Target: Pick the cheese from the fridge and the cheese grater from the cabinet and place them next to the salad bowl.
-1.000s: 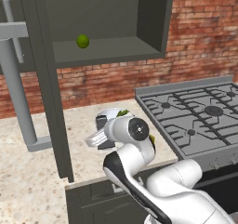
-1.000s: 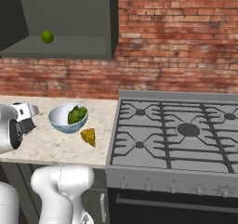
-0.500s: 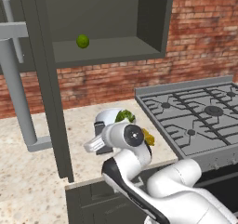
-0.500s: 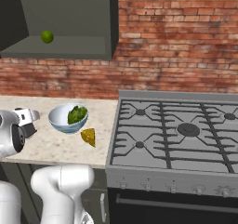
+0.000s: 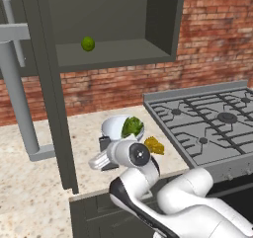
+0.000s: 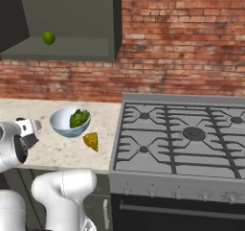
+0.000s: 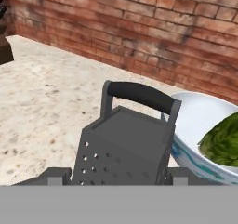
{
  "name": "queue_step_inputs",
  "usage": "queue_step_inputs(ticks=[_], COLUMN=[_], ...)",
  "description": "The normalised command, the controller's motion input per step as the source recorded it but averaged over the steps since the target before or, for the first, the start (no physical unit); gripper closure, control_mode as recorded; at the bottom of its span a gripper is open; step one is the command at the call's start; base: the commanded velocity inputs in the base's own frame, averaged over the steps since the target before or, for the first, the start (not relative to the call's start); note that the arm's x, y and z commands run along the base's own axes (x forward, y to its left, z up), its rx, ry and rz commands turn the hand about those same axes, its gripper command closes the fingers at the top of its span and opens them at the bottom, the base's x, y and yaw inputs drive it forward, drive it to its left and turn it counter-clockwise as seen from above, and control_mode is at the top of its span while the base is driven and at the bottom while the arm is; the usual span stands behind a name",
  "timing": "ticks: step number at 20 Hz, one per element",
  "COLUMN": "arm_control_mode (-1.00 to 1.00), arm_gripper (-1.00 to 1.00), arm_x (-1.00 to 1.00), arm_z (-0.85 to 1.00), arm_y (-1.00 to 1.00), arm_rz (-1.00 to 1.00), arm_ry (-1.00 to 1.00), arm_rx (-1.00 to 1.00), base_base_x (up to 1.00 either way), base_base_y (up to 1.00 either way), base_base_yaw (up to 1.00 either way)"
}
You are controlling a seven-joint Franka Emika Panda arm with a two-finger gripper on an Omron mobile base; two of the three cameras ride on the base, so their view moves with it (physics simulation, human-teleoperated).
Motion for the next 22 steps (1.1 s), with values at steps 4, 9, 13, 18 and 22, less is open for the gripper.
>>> queue_step_inputs(ticks=[4, 9, 13, 18, 22], arm_control_mode=[-1.00, -1.00, -1.00, -1.00, -1.00], arm_gripper=[1.00, 1.00, 1.00, 1.00, 1.00], arm_x=[0.03, 0.13, 0.24, 0.25, 0.12], arm_z=[-0.31, -0.16, -0.01, 0.00, -0.08], arm_y=[0.00, 0.00, 0.00, 0.00, 0.00], arm_rz=[0.00, 0.00, 0.00, 0.00, 0.00], arm_ry=[-0.08, -0.05, 0.00, 0.00, 0.00], arm_rx=[0.00, 0.00, 0.00, 0.00, 0.00], base_base_x=[0.00, 0.00, 0.00, 0.00, 0.00], base_base_y=[0.00, 0.00, 0.00, 0.00, 0.00], base_base_yaw=[0.00, 0.00, 0.00, 0.00, 0.00])
